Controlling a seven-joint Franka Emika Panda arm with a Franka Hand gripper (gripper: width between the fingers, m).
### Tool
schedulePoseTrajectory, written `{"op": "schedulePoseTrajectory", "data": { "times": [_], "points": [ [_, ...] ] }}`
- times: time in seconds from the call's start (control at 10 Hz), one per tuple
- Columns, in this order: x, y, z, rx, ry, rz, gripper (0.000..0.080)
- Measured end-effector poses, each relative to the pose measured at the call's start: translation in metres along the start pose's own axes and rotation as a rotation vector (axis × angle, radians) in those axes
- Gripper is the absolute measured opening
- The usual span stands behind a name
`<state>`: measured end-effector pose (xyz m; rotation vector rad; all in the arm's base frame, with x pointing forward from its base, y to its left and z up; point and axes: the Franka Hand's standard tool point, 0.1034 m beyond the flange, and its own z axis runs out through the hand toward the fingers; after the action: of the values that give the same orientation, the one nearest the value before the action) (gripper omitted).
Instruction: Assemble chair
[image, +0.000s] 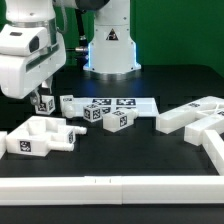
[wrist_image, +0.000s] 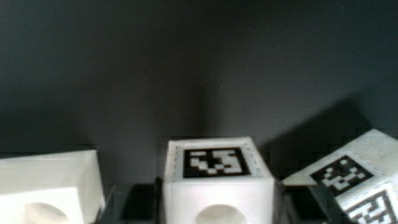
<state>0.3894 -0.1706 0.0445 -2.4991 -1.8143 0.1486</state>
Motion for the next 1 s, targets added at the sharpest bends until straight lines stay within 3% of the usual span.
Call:
{"op": "schedulePoseTrajectory", "data": {
  "times": [0.2, 0.4, 0.8, 0.9, 1.0],
  "points": [
    [-0.005, -0.004, 0.007, -0.004, 0.001, -0.046, 0.0278],
    [-0.022, -0.013, 0.025, 0.014, 0.004, -0.066, 0.0279],
    [-0.027, -0.008, 0.024, 0.01, 0.004, -0.054, 0.0279],
    [-0.026, -0.008, 0.023, 0.011, 0.003, -0.045, 0.0346],
    [-0.022, -0.003, 0.015, 0.017, 0.002, -0.026, 0.0346]
  ]
}}
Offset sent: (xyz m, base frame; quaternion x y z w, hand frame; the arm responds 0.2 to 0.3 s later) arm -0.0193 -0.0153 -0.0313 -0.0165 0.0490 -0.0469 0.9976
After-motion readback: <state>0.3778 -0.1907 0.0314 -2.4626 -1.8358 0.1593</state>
